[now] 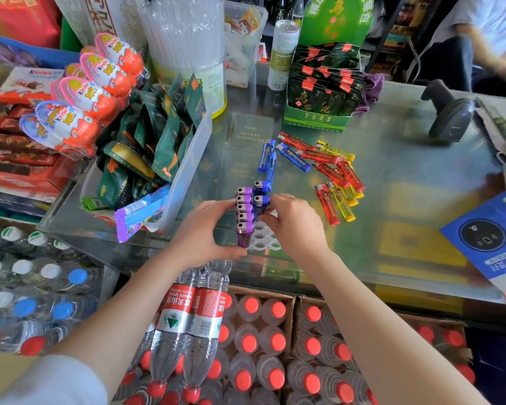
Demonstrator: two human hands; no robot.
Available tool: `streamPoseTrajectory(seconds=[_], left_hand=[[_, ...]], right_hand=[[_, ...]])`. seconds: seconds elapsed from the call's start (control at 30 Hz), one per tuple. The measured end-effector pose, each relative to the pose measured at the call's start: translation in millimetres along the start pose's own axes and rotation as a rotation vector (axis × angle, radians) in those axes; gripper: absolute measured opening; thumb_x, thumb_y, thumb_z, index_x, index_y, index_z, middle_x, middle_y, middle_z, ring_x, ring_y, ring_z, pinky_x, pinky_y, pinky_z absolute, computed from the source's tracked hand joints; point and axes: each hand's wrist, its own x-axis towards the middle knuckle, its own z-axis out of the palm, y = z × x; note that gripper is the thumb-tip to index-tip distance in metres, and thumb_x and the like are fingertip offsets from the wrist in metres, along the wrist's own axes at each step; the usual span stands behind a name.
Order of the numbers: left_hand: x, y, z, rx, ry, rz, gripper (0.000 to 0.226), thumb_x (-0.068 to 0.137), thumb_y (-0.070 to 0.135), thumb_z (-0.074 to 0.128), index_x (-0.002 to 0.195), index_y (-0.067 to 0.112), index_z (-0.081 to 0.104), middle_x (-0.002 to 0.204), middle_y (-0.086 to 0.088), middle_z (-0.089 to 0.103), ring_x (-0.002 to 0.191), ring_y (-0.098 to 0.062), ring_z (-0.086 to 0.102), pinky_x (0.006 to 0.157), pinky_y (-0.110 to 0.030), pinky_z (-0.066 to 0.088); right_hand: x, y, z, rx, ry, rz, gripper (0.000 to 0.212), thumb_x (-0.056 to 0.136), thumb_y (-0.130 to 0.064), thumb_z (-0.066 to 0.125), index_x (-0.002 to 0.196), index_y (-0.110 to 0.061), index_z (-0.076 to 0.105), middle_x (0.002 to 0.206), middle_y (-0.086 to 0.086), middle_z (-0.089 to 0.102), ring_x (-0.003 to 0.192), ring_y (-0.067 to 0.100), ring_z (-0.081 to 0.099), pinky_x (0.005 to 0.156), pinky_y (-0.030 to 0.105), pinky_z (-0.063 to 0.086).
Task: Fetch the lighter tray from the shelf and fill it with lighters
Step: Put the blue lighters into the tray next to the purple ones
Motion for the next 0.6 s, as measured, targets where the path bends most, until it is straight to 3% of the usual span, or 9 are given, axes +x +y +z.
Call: streamPoseTrajectory(seconds=[0.2, 0.33, 0.4, 0.5, 0.6], left_hand=[[-1, 3, -1, -0.009, 0.015, -0.006, 0.075, 0.053, 0.058, 0.067, 0.121, 0.031, 0.048, 0.110, 0.018, 0.051, 0.110, -0.015, 0.048, 0.092, -0.038, 0.040], [-2, 4, -1, -0.032, 0.025, -0.015, 0.078, 0.053, 0.058, 0.065, 0.123, 0.029, 0.046, 0.116, 0.012, 0.054, 0.112, -0.015, 0.048, 0.093, -0.038, 0.039], [-2, 4, -1, -0.033, 0.025, -0.012, 0.077, 0.053, 0.057, 0.065, 0.123, 0.029, 0.046, 0.117, 0.011, 0.055, 0.112, -0.016, 0.048, 0.092, -0.038, 0.040], [-1, 3, -1, -0.041, 0.028, -0.009, 0.073, 0.054, 0.054, 0.068, 0.120, 0.030, 0.048, 0.112, 0.018, 0.052, 0.109, -0.014, 0.049, 0.091, -0.036, 0.040], [-1, 4, -1, -0.058, 0.049, -0.008, 0.074, 0.052, 0.054, 0.067, 0.119, 0.029, 0.049, 0.110, 0.018, 0.051, 0.107, -0.011, 0.049, 0.088, -0.032, 0.039]], right_hand=[[-5, -5, 7, -0.142, 0.094, -0.004, 0.022, 0.087, -0.027, 0.058, 0.096, -0.007, 0.059, 0.097, 0.009, 0.066, 0.093, 0.029, 0.058, 0.061, 0.030, 0.039], [-2, 0, 5, 0.089, 0.079, 0.130, 0.037, 0.083, -0.032, 0.062, 0.113, -0.013, 0.050, 0.101, 0.003, 0.063, 0.093, 0.023, 0.057, 0.068, 0.034, 0.045], [1, 1, 5, 0.175, 0.043, 0.093, 0.045, 0.082, -0.029, 0.064, 0.122, -0.014, 0.047, 0.103, 0.004, 0.061, 0.094, 0.021, 0.055, 0.073, 0.034, 0.045], [5, 2, 11, 0.189, 0.036, 0.015, 0.030, 0.081, -0.025, 0.065, 0.106, -0.010, 0.059, 0.100, 0.008, 0.059, 0.091, 0.024, 0.052, 0.072, 0.031, 0.040], [7, 7, 10, 0.199, 0.017, 0.001, 0.027, 0.080, -0.027, 0.067, 0.099, -0.009, 0.062, 0.094, 0.008, 0.058, 0.086, 0.022, 0.045, 0.069, 0.032, 0.037]])
